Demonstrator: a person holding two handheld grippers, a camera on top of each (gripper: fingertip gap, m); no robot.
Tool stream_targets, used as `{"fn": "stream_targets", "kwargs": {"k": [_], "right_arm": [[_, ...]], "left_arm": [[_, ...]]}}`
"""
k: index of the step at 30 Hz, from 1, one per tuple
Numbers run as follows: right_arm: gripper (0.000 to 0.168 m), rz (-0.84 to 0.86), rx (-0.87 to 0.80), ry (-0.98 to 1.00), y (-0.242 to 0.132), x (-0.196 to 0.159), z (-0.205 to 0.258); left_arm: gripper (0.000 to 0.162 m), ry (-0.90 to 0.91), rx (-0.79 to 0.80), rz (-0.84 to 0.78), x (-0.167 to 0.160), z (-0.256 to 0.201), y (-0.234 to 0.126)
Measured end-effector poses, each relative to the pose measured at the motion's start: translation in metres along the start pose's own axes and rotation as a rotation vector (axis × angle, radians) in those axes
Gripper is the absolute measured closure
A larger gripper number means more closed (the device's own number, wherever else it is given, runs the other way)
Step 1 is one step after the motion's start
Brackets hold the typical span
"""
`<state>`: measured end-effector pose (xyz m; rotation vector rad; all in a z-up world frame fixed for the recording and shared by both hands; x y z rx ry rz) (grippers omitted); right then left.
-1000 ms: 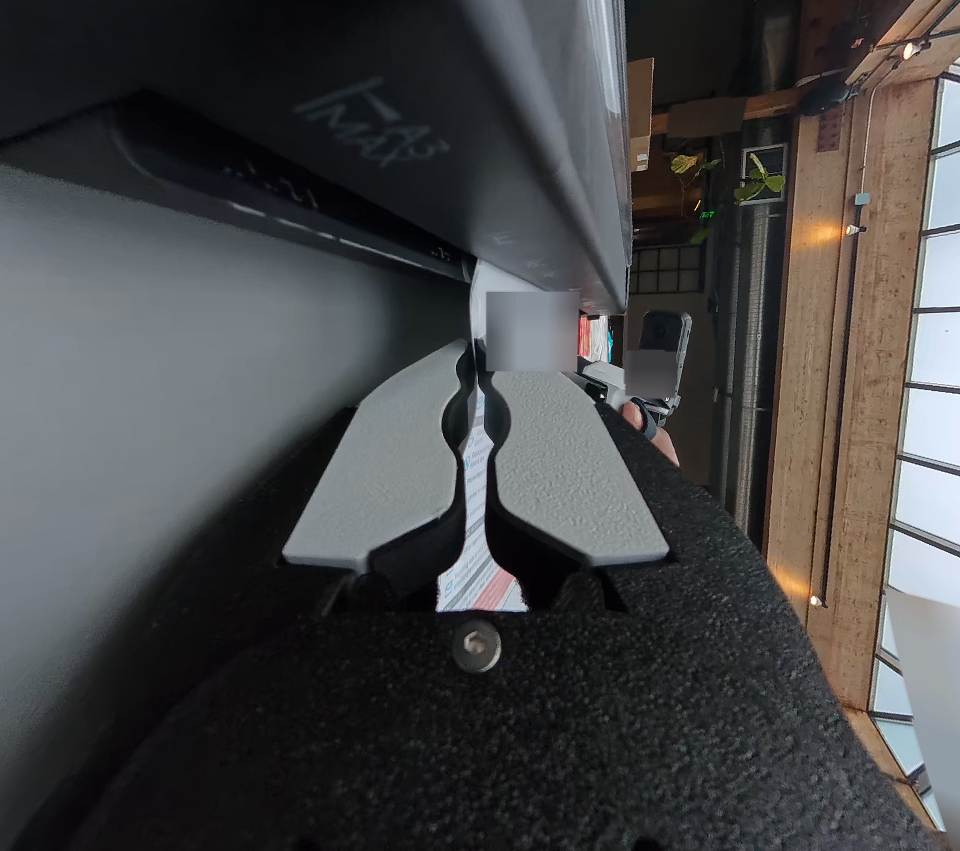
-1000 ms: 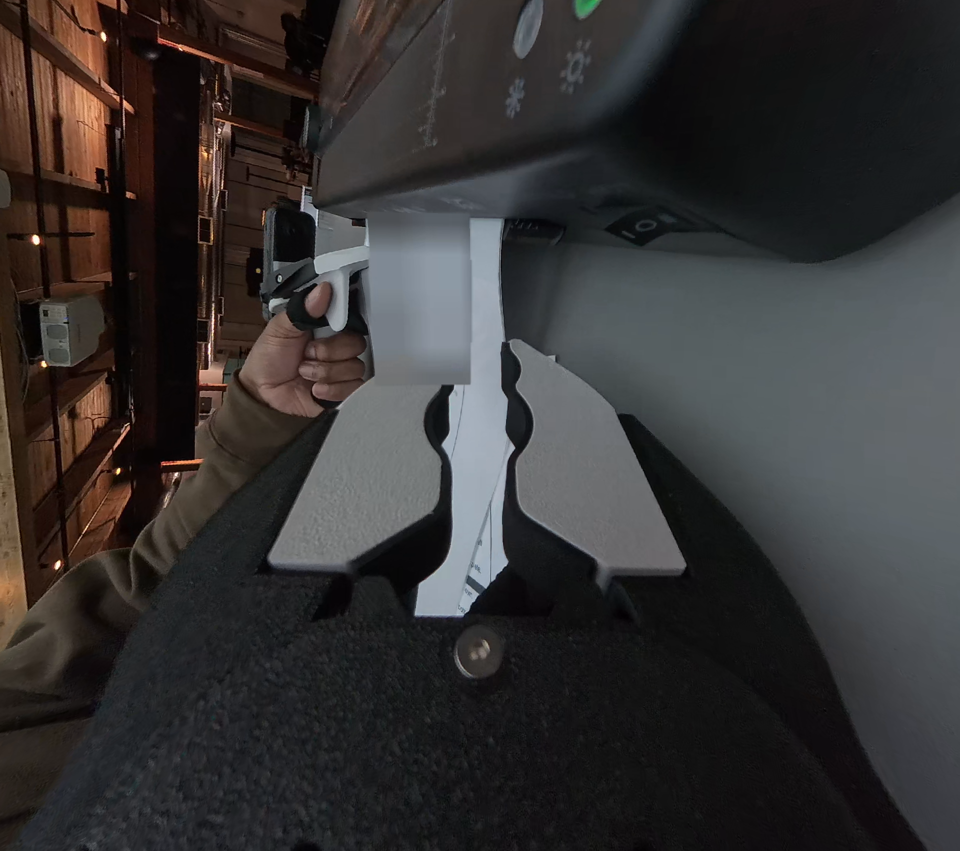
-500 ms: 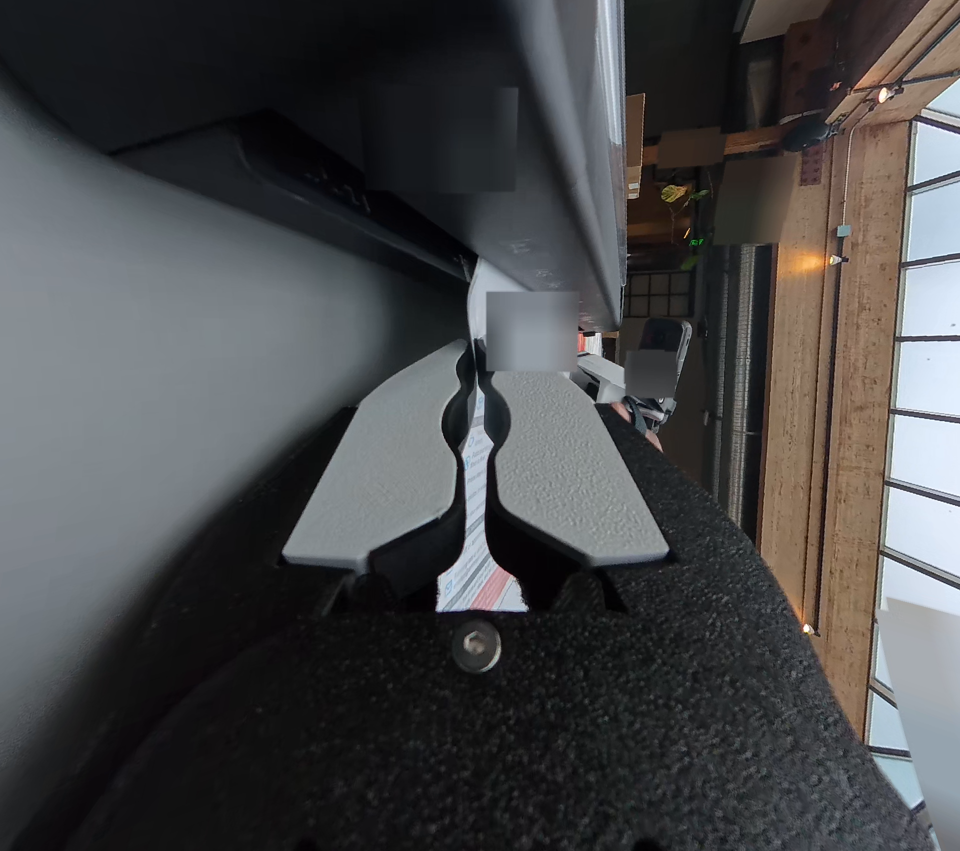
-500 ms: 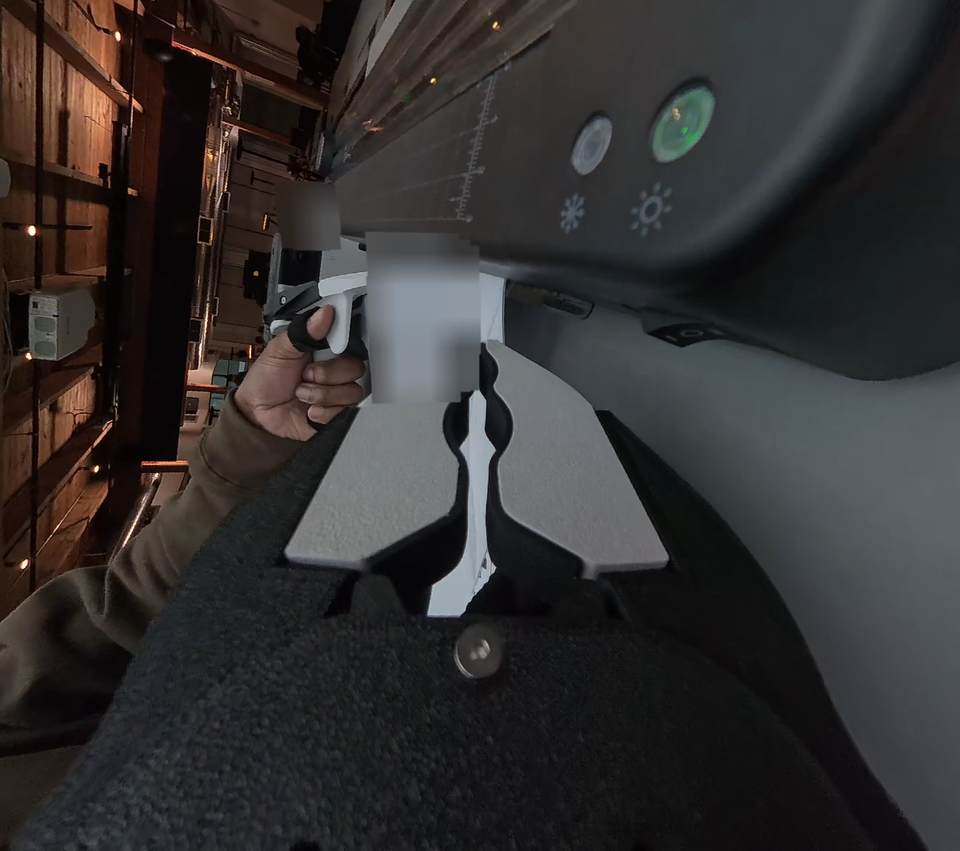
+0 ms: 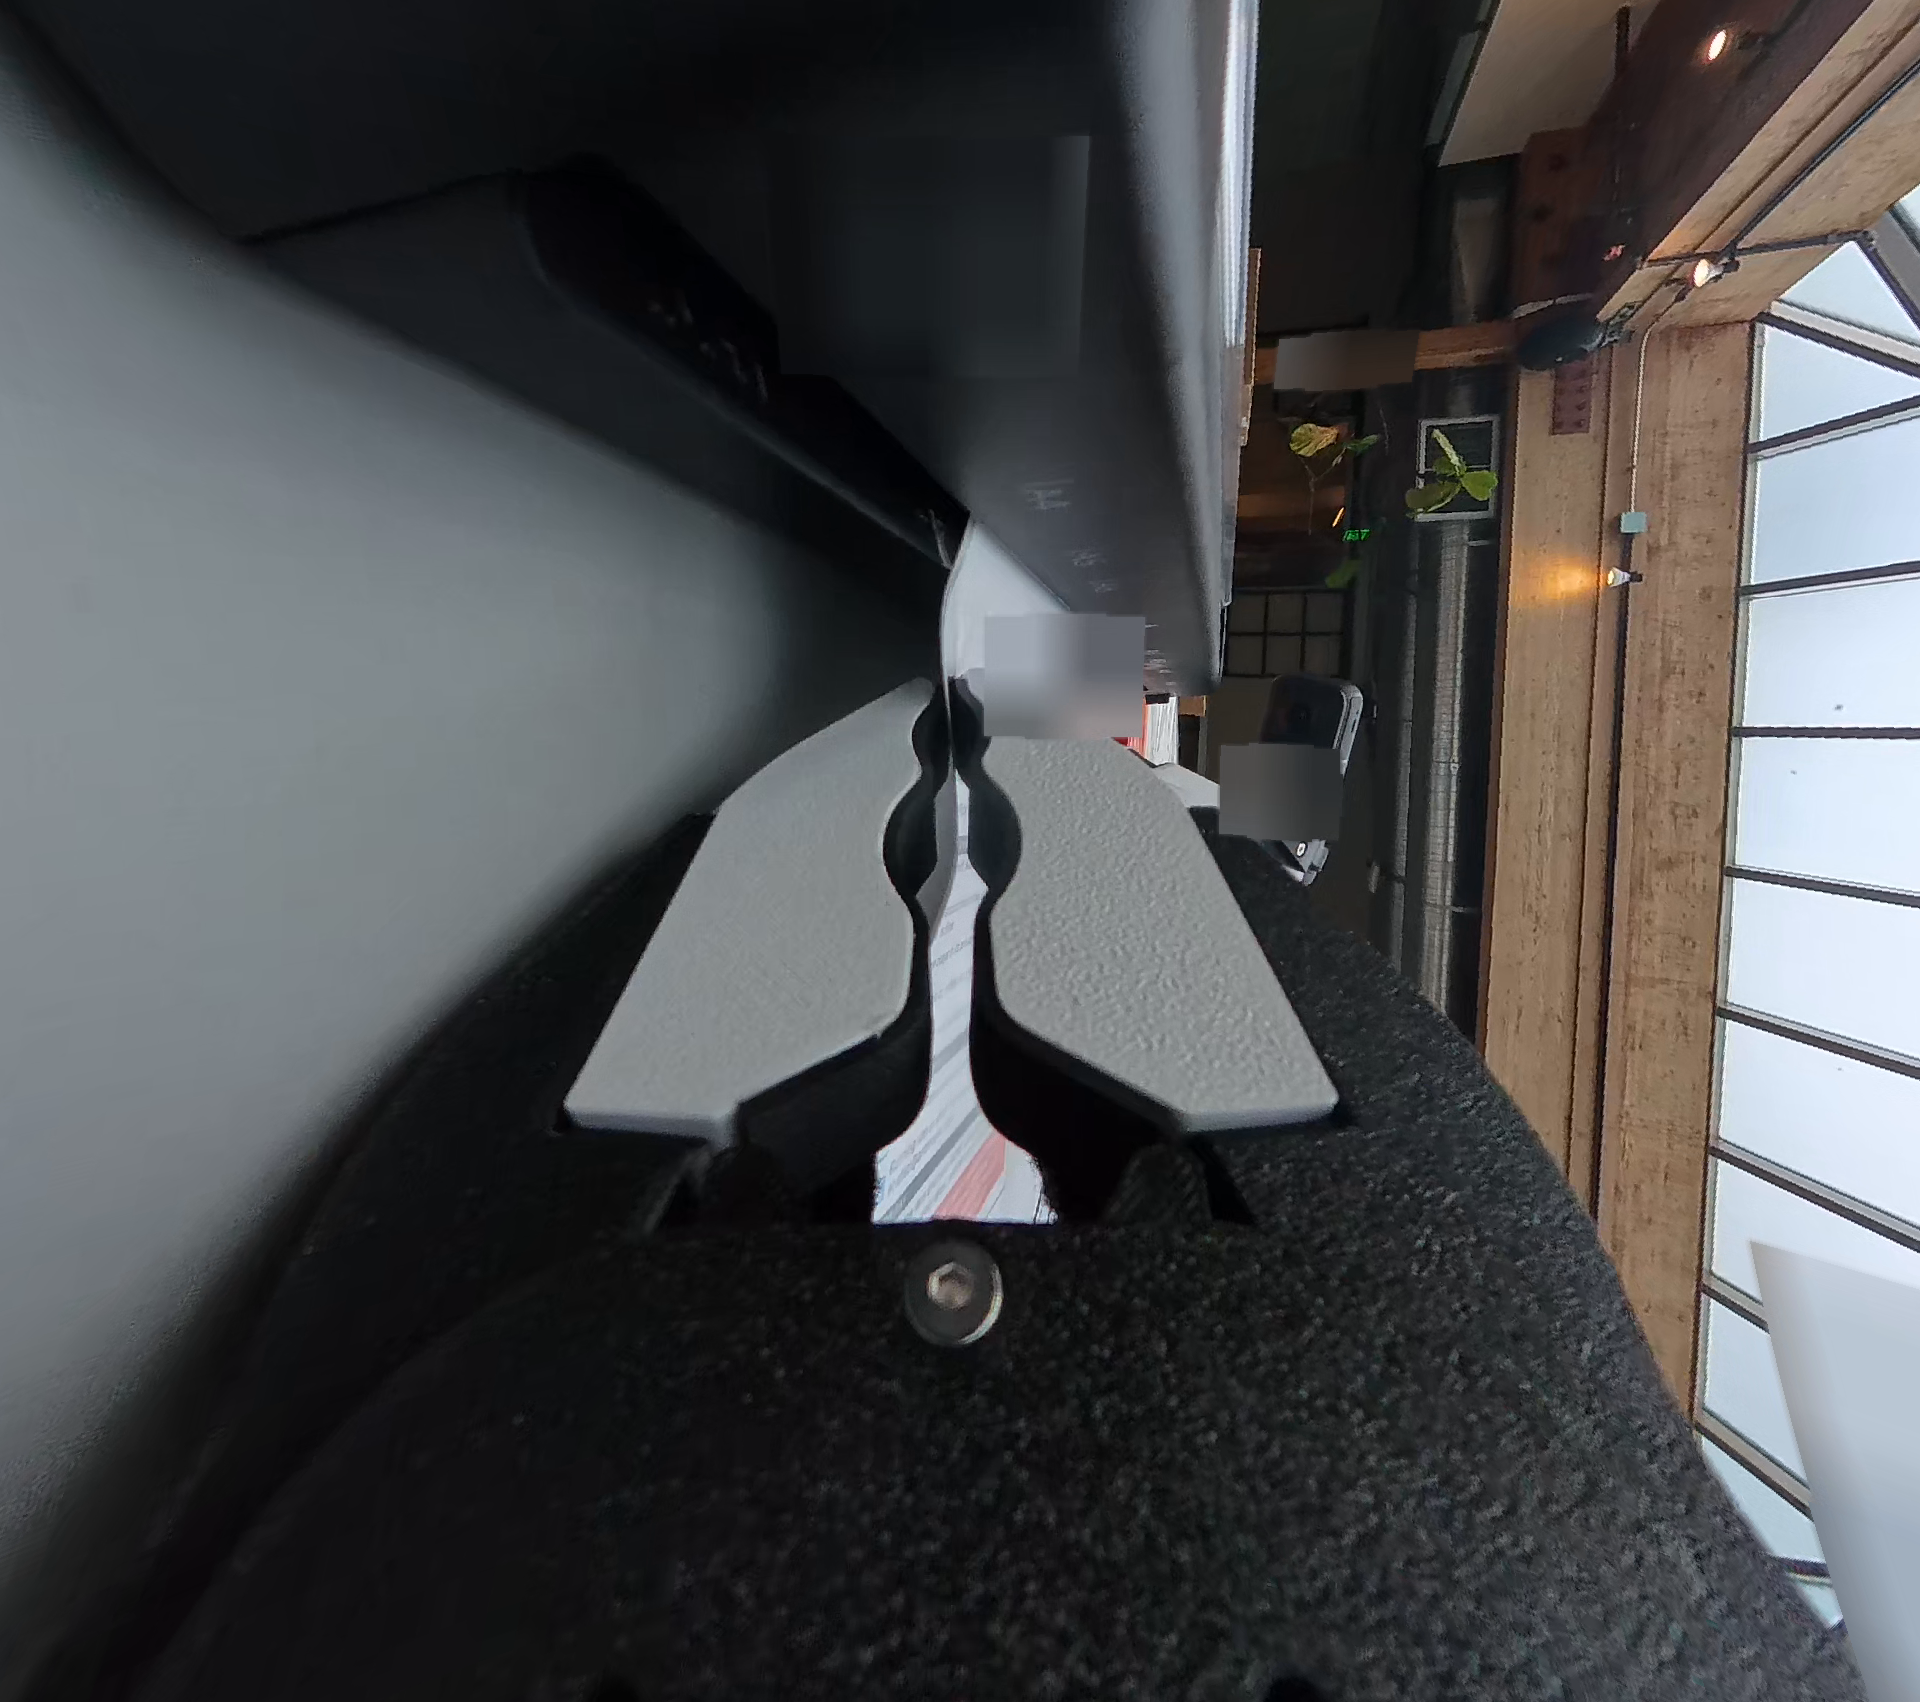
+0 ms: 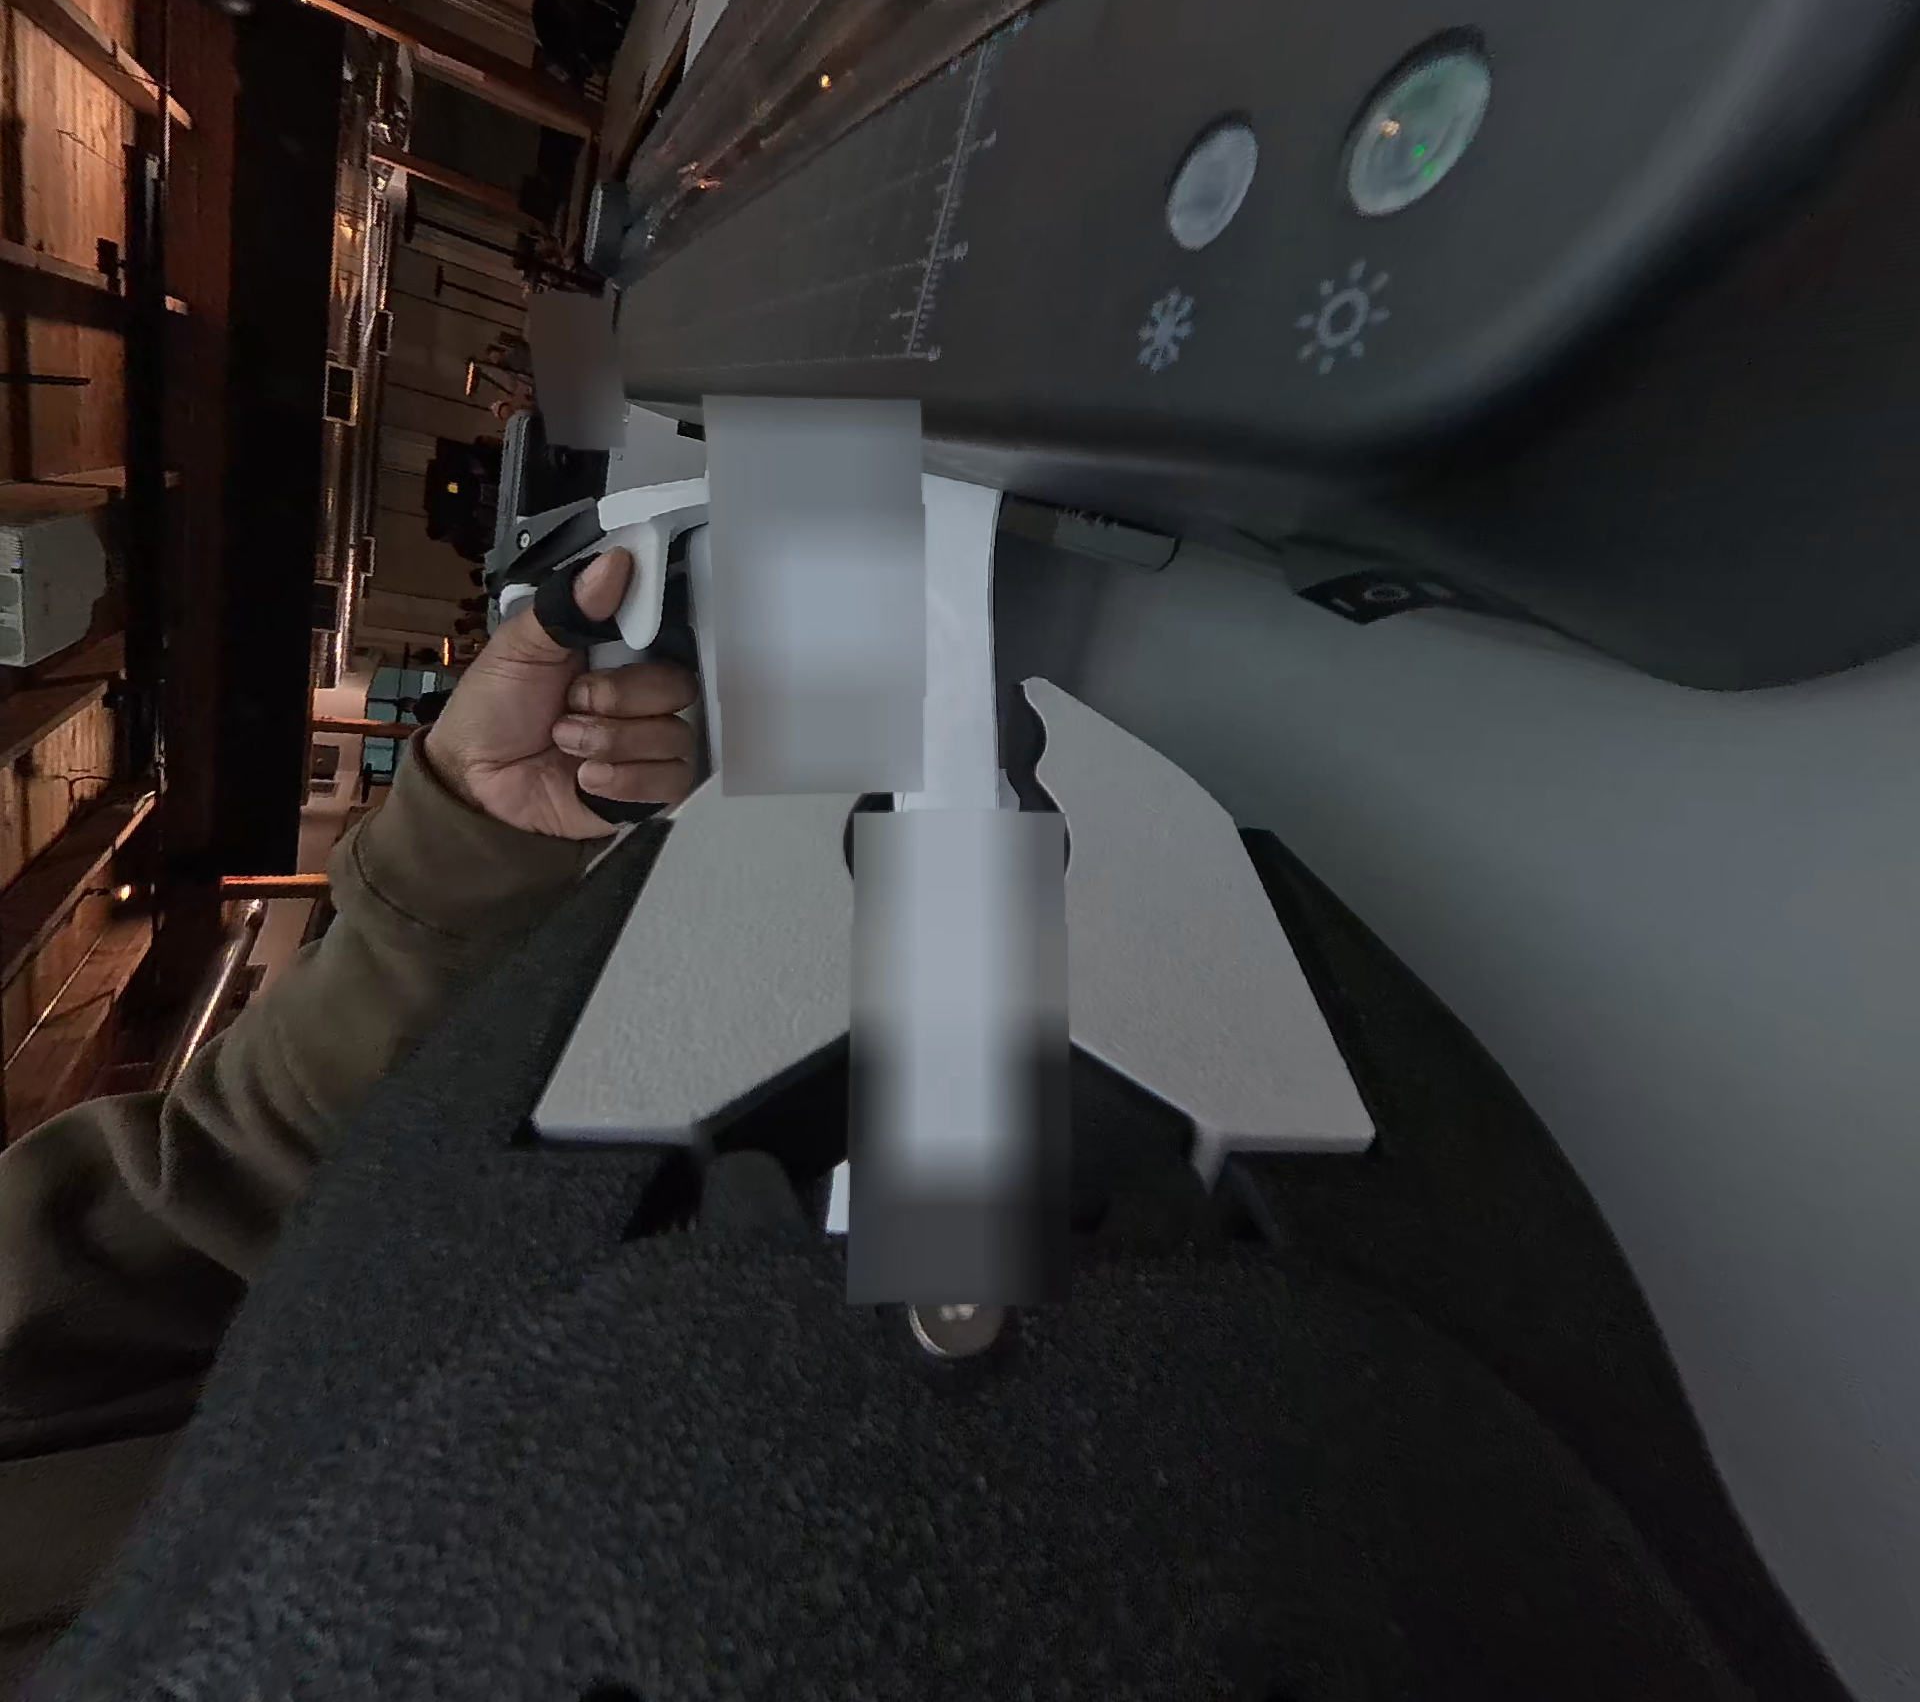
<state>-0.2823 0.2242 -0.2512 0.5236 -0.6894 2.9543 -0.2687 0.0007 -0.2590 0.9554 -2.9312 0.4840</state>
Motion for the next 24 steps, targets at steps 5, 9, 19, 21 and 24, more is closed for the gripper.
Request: {"fn": "stream_targets", "kwargs": {"k": [5, 9, 19, 21, 24], "right_arm": [[0.161, 0.005, -0.03, -0.02, 0.008, 0.003, -0.002], [0.168, -0.02, -0.044, -0.039, 0.01, 0.008, -0.002], [0.168, -0.06, -0.007, -0.028, 0.011, 0.014, -0.002], [0.168, -0.061, -0.006, -0.025, 0.011, 0.014, -0.002], [0.168, -0.067, 0.003, -0.01, 0.011, 0.015, -0.002]], "left_arm": [[0.162, -0.002, 0.001, -0.009, 0.0, -0.001, 0.001], [0.161, 0.001, -0.001, -0.013, 0.0, -0.001, 0.001], [0.161, 0.043, 0.006, -0.004, 0.003, -0.003, 0.001], [0.161, 0.046, 0.006, -0.004, 0.004, -0.003, 0.001], [0.161, 0.047, 0.002, -0.001, 0.004, -0.003, 0.002]]}}
Point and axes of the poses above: each gripper's, where its closed fingertips meet, y out along the fingers, x out of its top, z = x × y across the jaws, the point moved 3 cm from there along -y, back along the fingers, and after that the axes turned 4 degrees about z, right-handed, at the moved point
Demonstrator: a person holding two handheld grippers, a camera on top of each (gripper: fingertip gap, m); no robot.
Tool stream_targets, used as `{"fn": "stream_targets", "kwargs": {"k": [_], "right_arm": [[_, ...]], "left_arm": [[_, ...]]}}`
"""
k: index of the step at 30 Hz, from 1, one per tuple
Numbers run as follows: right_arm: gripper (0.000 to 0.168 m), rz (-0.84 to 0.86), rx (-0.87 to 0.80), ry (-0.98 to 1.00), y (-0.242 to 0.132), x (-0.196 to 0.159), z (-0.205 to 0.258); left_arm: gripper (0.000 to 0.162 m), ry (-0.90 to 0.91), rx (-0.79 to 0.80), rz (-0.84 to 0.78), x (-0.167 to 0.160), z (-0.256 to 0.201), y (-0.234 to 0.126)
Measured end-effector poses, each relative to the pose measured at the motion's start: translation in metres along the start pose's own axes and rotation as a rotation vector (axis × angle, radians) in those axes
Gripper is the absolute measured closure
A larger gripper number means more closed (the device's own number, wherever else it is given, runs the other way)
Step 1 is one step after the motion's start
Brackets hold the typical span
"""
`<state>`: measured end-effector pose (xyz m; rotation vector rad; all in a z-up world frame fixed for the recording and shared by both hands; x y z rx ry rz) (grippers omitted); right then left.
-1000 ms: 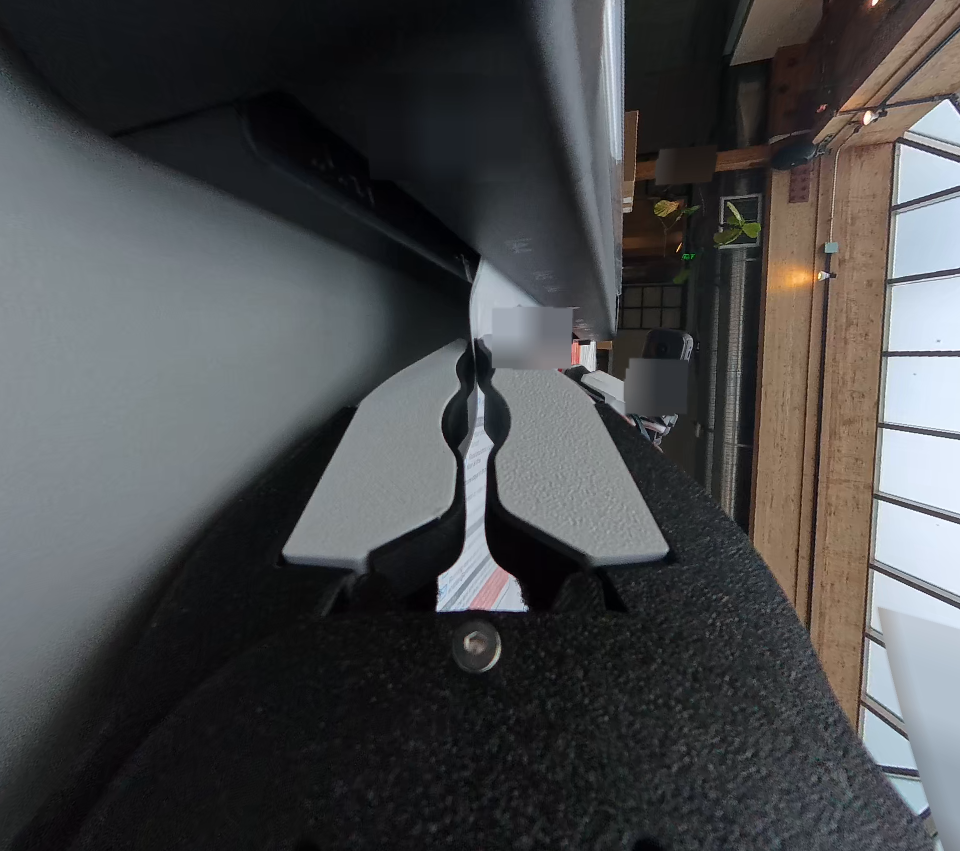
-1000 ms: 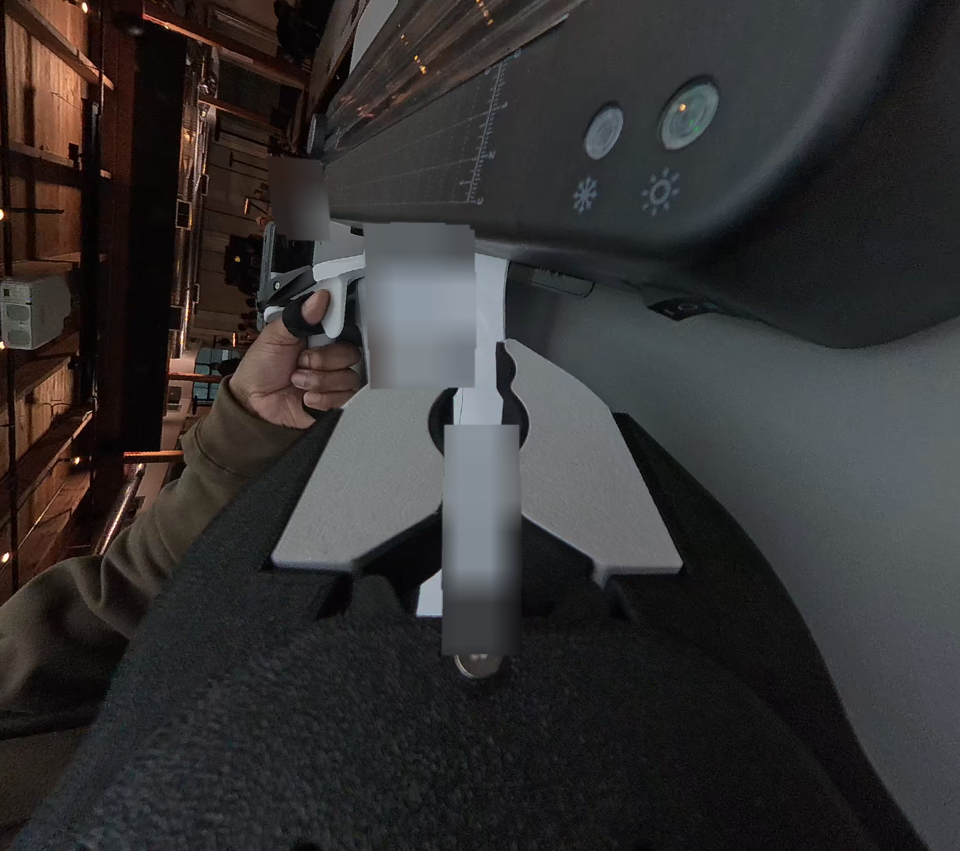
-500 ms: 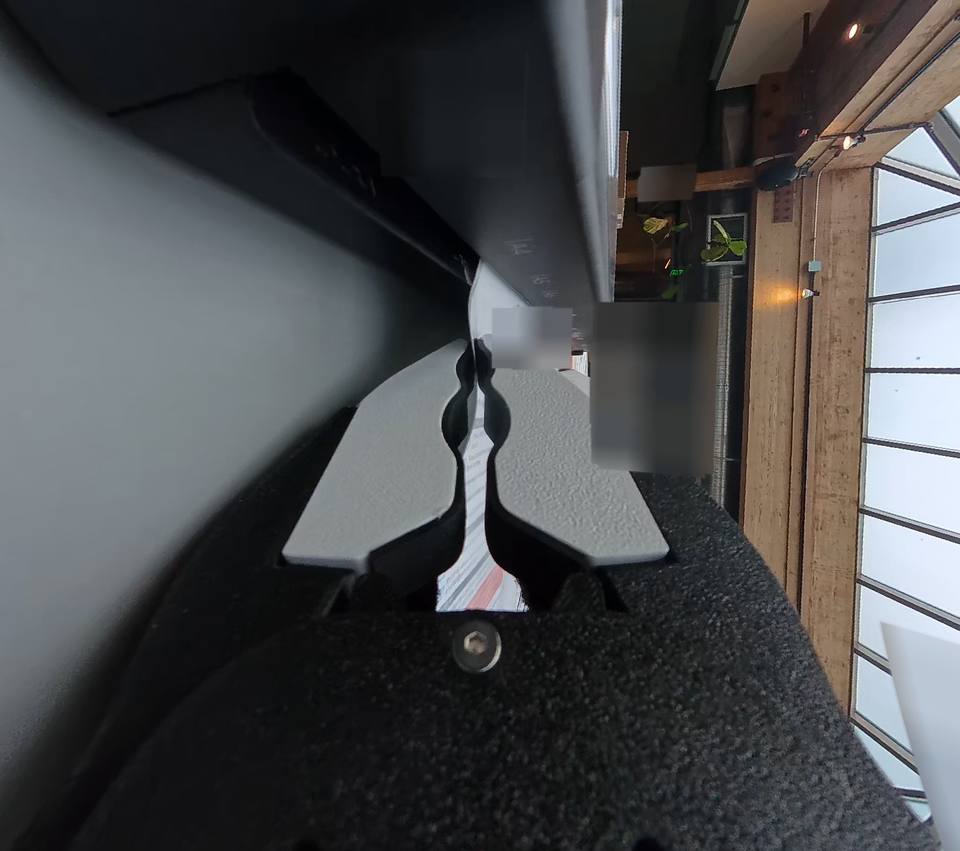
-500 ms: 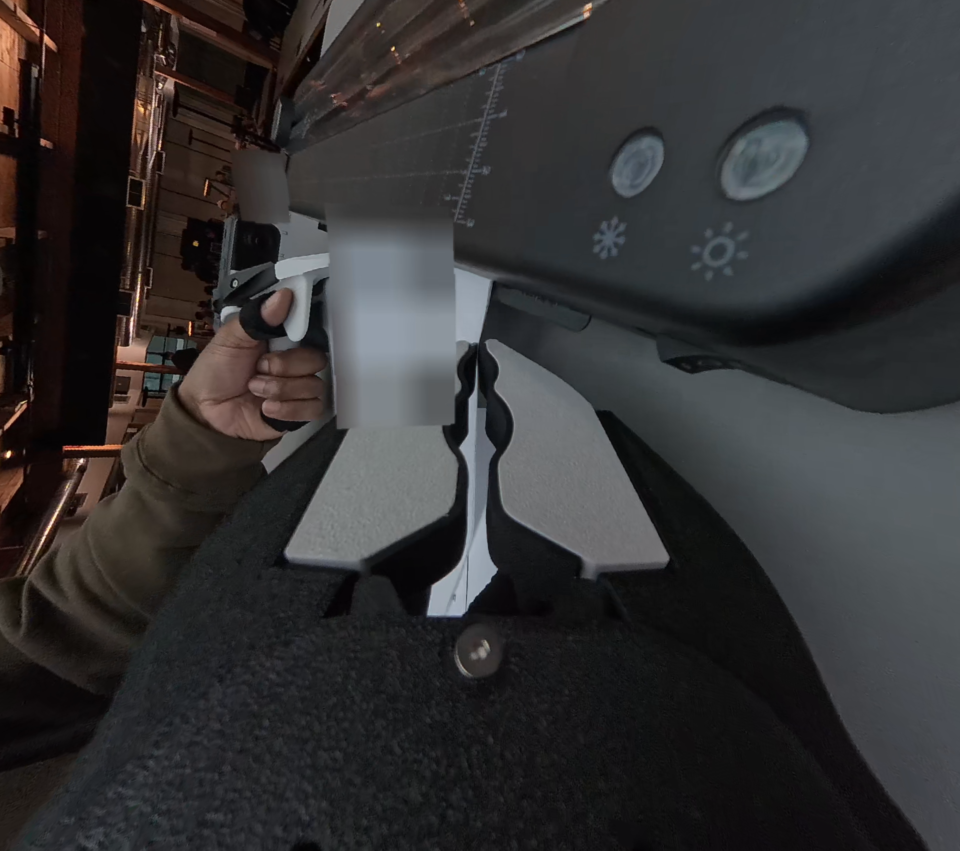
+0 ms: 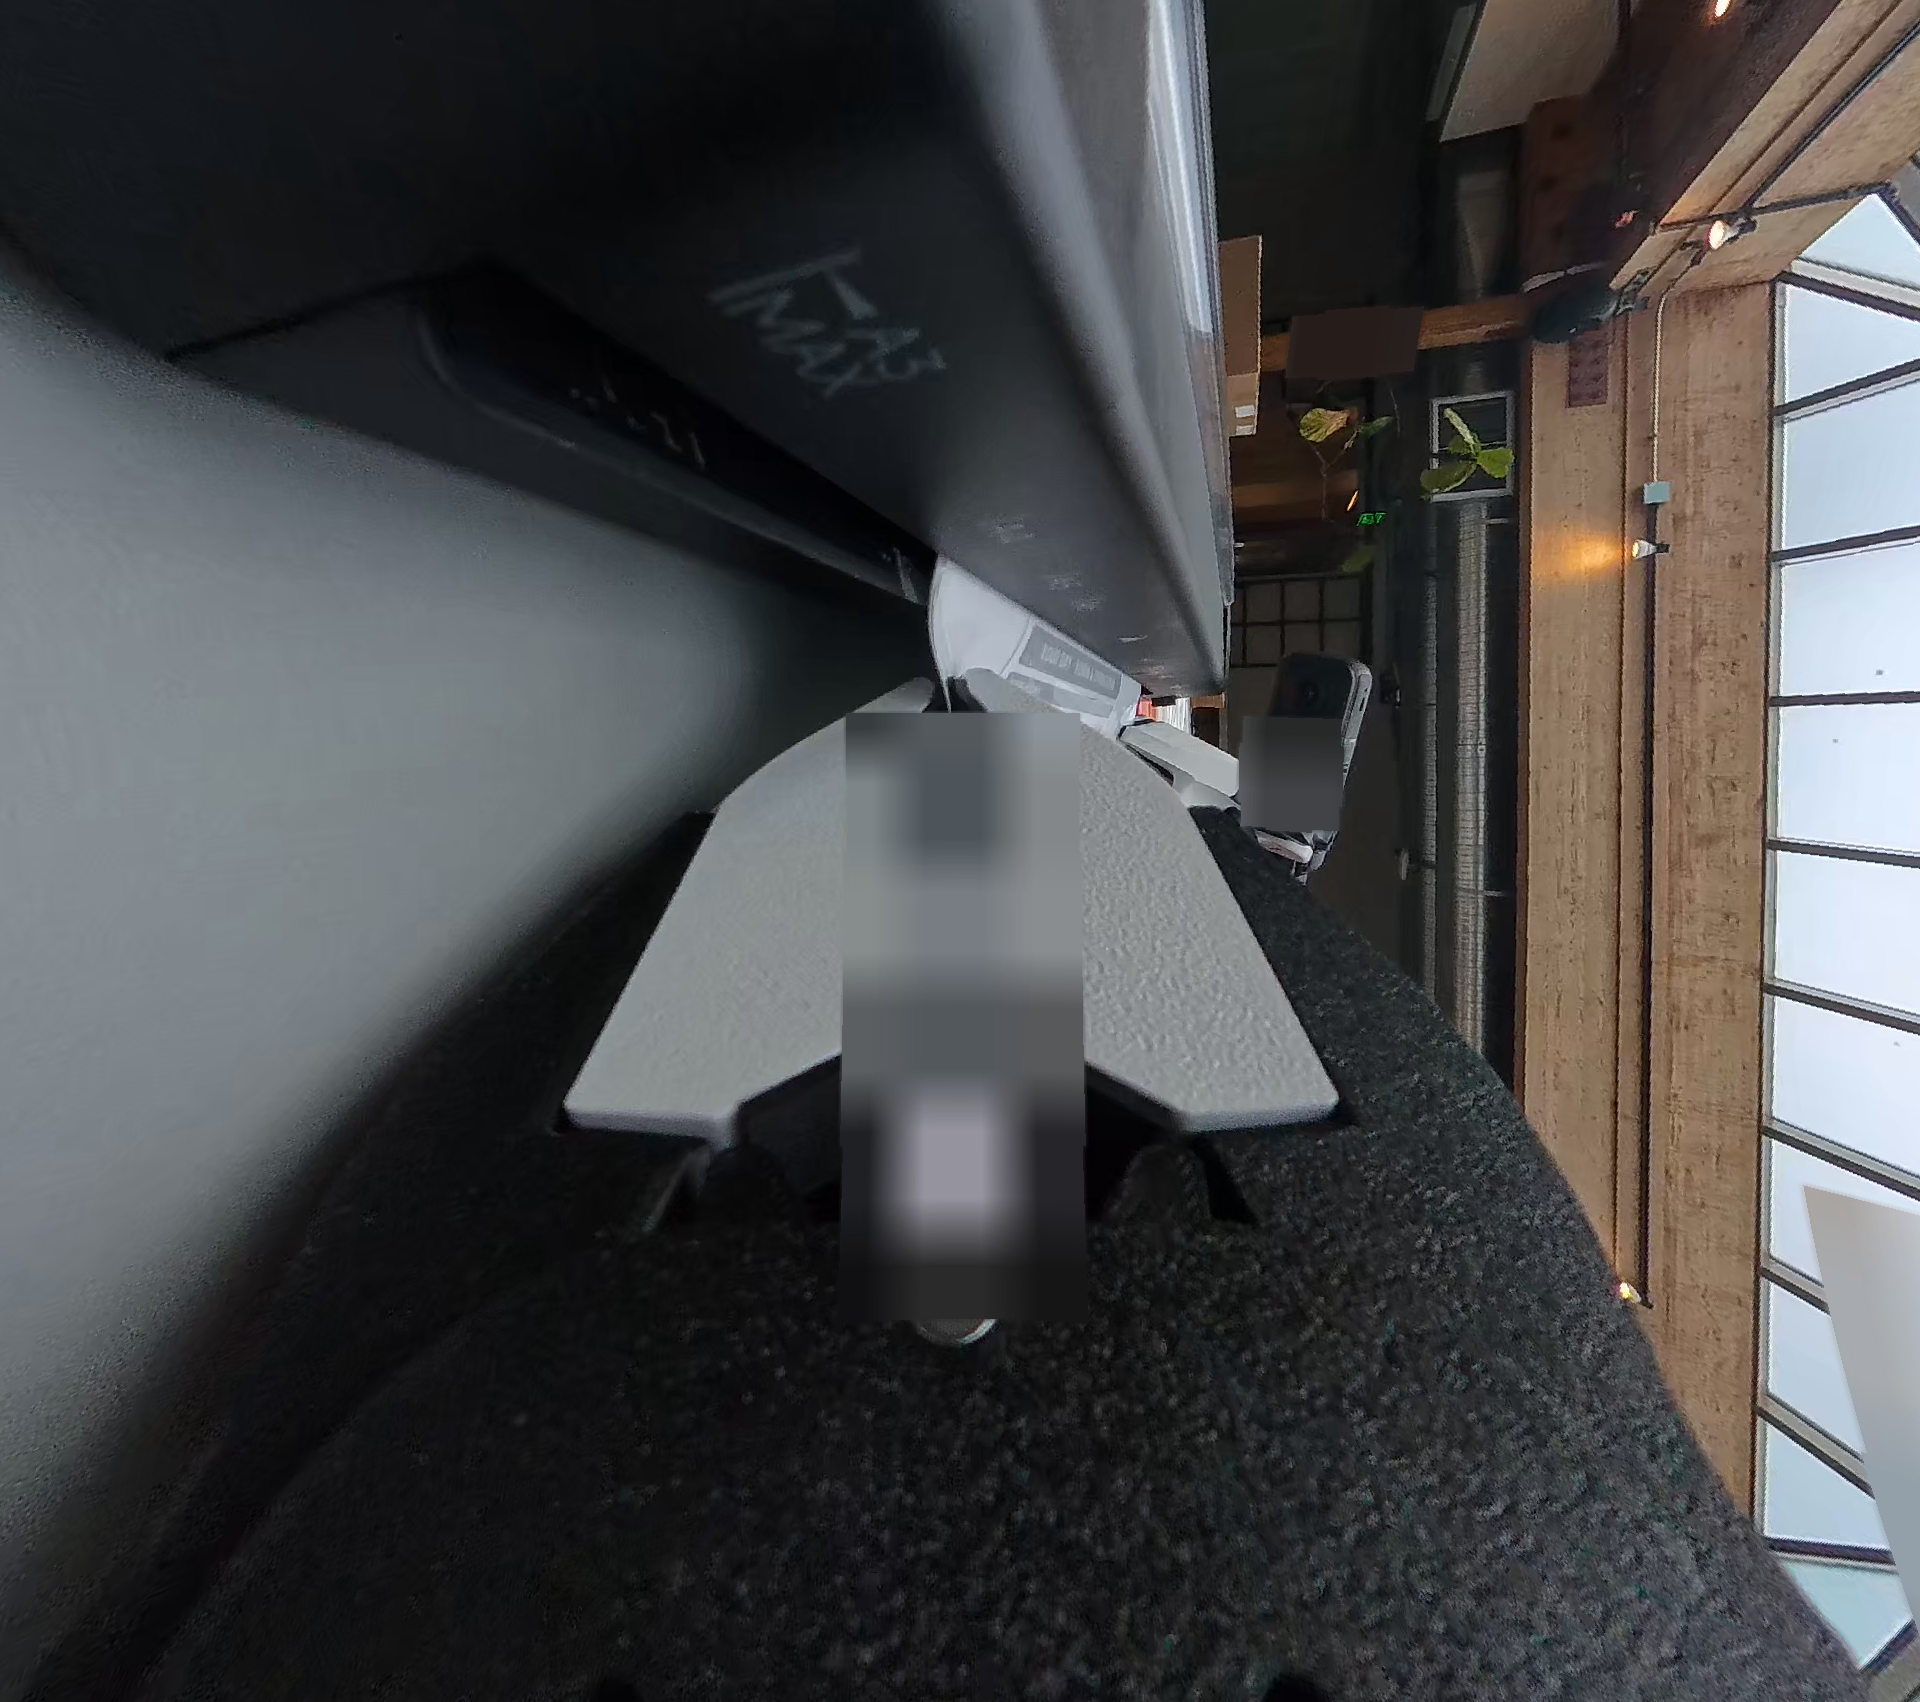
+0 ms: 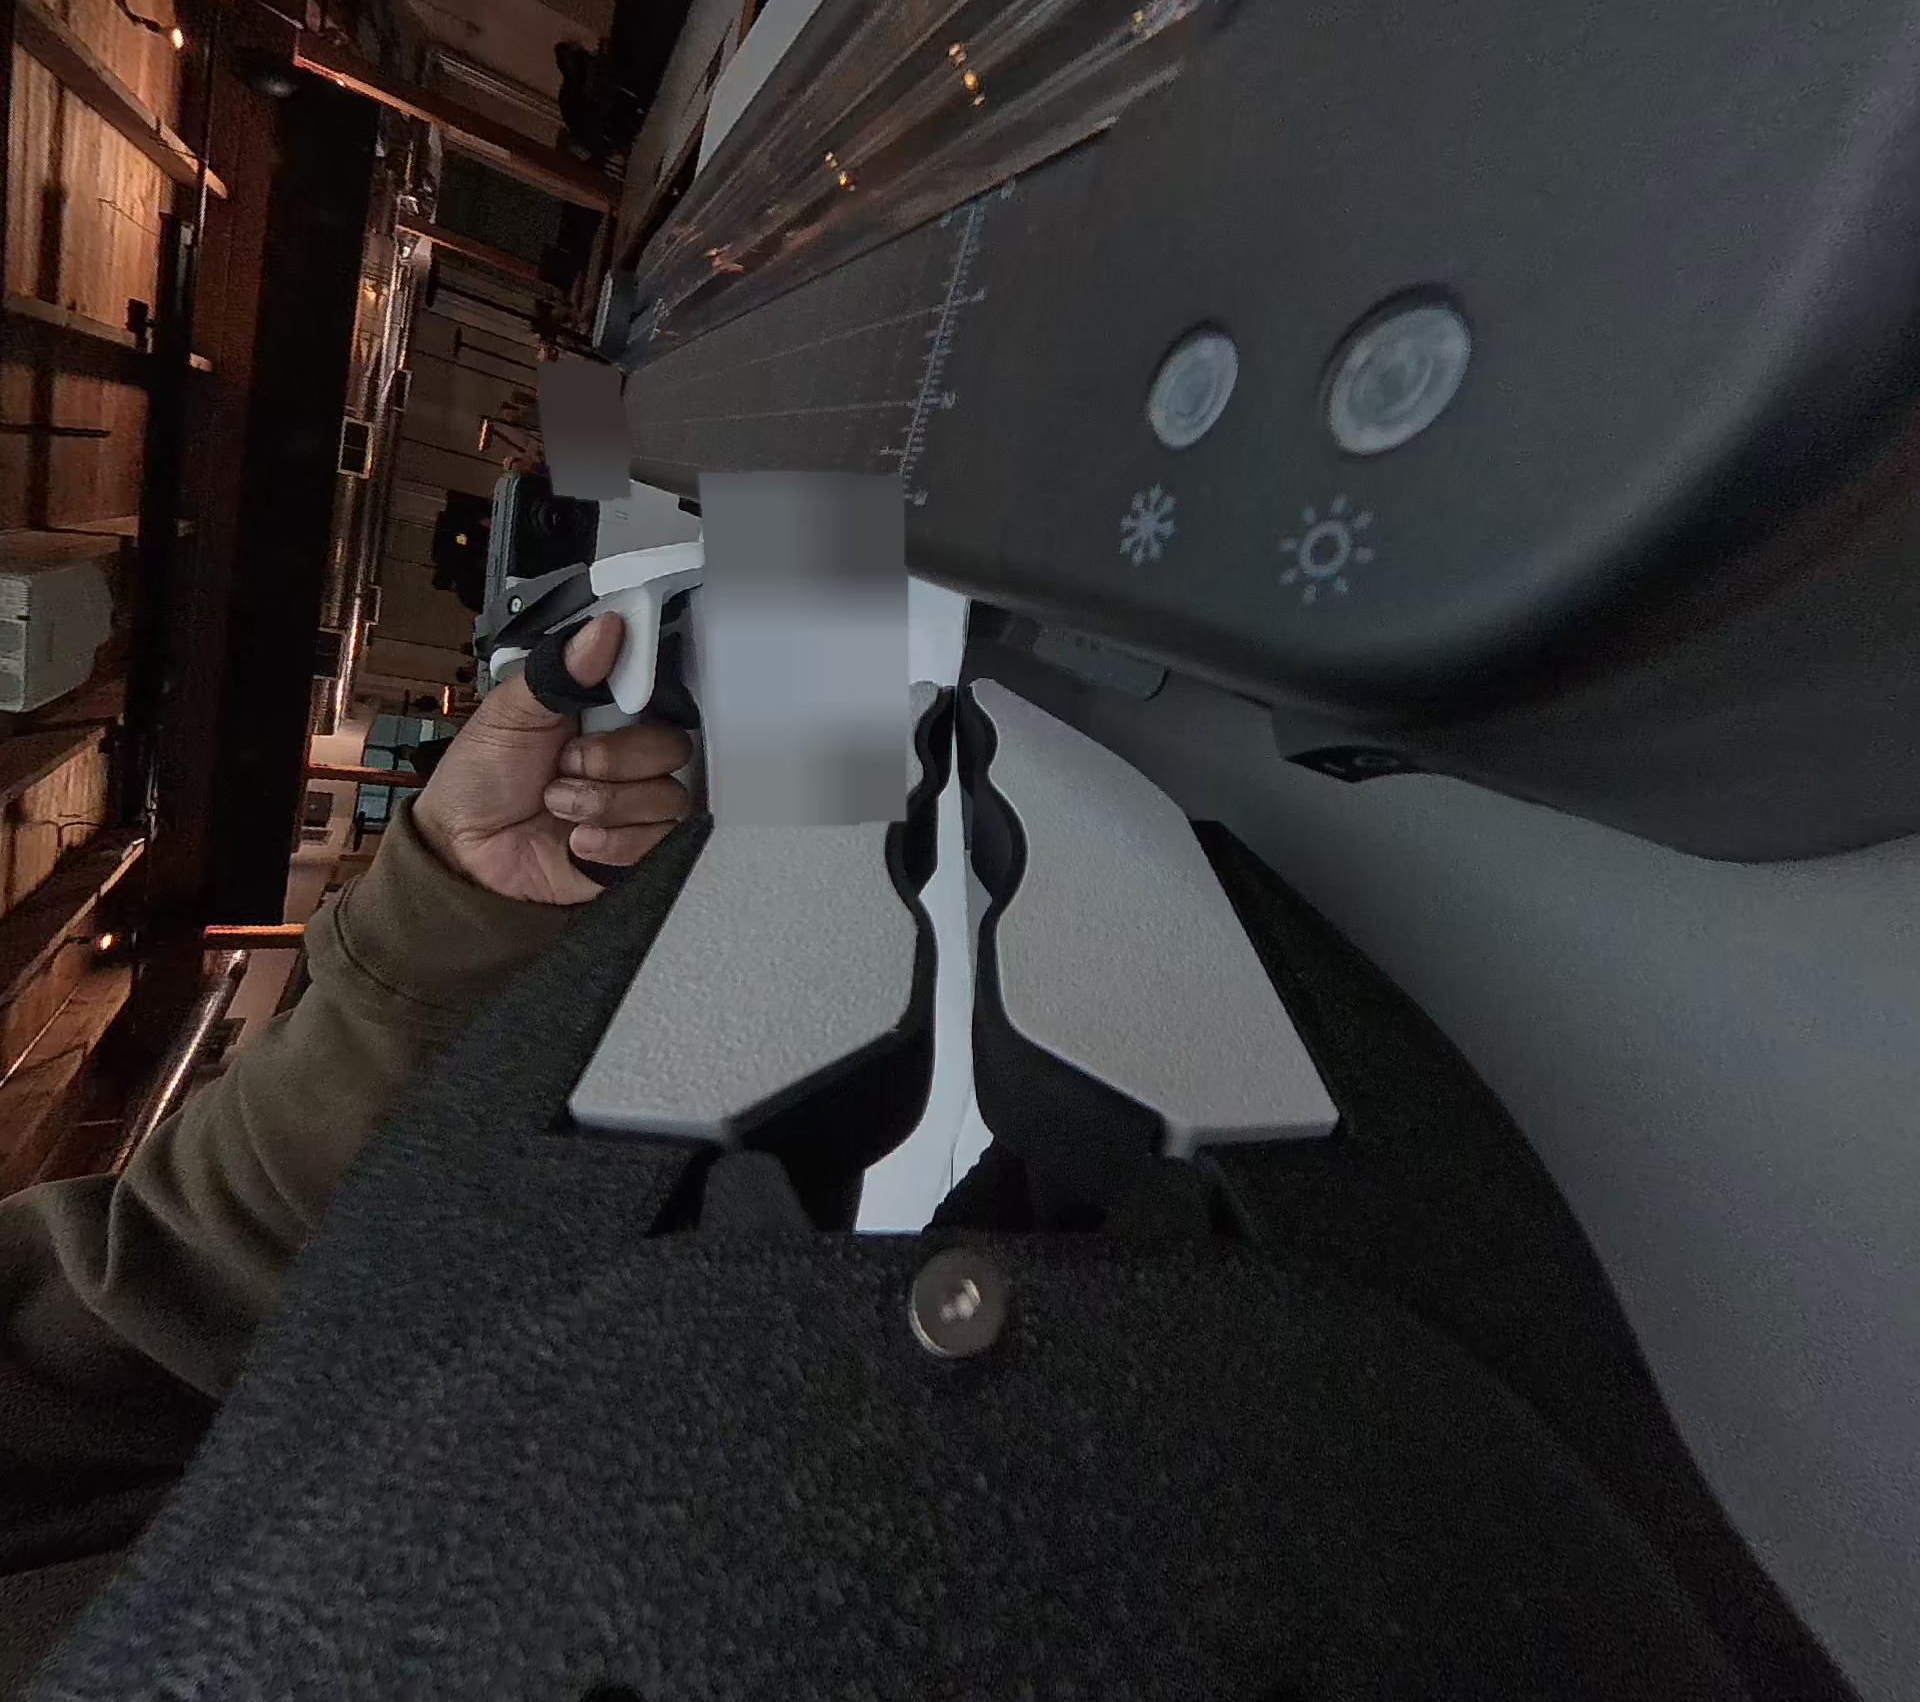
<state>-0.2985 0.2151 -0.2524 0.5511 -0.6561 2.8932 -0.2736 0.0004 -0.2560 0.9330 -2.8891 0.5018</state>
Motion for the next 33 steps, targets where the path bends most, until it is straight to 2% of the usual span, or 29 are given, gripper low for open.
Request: {"fn": "stream_targets", "kwargs": {"k": [12, 33], "right_arm": [[0.168, -0.025, 0.018, 0.03, 0.0002, 0.0017, -0.0004], [0.16, -0.038, 0.029, 0.051, -0.0091, -0.0009, 0.001]], "left_arm": [[0.161, 0.001, -0.009, 0.004, 0.0023, -0.0008, 0.0003], [0.149, 0.022, 0.024, 0.011, 0.0057, -0.0011, -0.0028]]}}
Point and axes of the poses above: each gripper's, where its closed fingertips meet, y out along the fingers, x out of its top, z = x × y across the jaws, the point moved 3 cm from there along -y, back along the fingers, and after that the axes turned 4 degrees about z, right-handed, at the moved point
